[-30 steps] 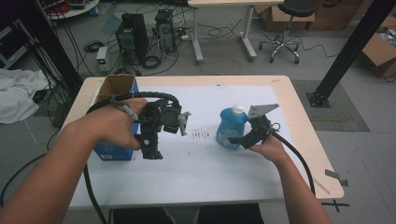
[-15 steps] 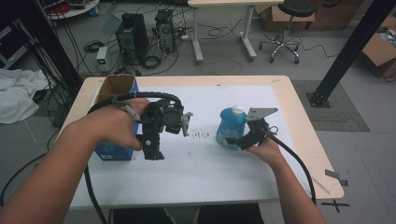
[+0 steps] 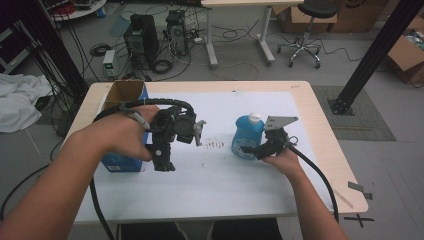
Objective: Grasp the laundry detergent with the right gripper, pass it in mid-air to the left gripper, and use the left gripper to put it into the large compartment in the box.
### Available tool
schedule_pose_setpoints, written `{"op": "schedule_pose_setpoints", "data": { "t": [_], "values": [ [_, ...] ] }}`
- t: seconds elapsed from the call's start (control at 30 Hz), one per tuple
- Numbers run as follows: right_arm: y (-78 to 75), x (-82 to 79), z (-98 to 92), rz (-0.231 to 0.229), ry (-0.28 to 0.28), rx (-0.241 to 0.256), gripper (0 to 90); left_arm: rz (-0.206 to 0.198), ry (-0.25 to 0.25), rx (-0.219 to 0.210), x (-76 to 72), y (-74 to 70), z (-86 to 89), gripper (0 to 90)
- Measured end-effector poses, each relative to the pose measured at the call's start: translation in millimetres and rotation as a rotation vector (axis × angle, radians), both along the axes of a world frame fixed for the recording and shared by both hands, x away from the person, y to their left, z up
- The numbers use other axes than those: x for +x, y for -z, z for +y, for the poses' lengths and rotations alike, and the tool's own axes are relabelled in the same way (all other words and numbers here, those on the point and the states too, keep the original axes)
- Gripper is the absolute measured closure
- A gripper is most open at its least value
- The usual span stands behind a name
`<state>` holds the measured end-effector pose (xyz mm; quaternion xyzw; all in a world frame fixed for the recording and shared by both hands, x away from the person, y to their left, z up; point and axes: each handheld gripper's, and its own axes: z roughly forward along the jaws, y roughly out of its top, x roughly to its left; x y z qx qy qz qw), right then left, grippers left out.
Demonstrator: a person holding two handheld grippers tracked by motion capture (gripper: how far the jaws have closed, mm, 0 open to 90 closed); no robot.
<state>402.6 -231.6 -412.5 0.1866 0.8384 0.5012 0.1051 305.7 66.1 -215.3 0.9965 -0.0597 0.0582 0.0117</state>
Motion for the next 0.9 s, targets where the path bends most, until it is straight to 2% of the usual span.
{"op": "schedule_pose_setpoints", "data": {
  "t": [0.43,0.63,0.9],
  "values": [
    [0.1,-0.2,-0.9,-0.009,0.007,-0.001,15.3,-0.005,0.001,0.001,0.1,-2.0,-0.6,0.1],
    [1.4,-0.9,-0.3,-0.011,-0.007,0.004,23.4,-0.004,0.001,0.003,-0.3,-1.4,-1.1,0.1],
    [3.1,-0.9,1.4,-0.021,-0.009,0.007,28.2,-0.005,-0.005,0.007,0.0,-0.9,-0.8,0.1]
  ]
}}
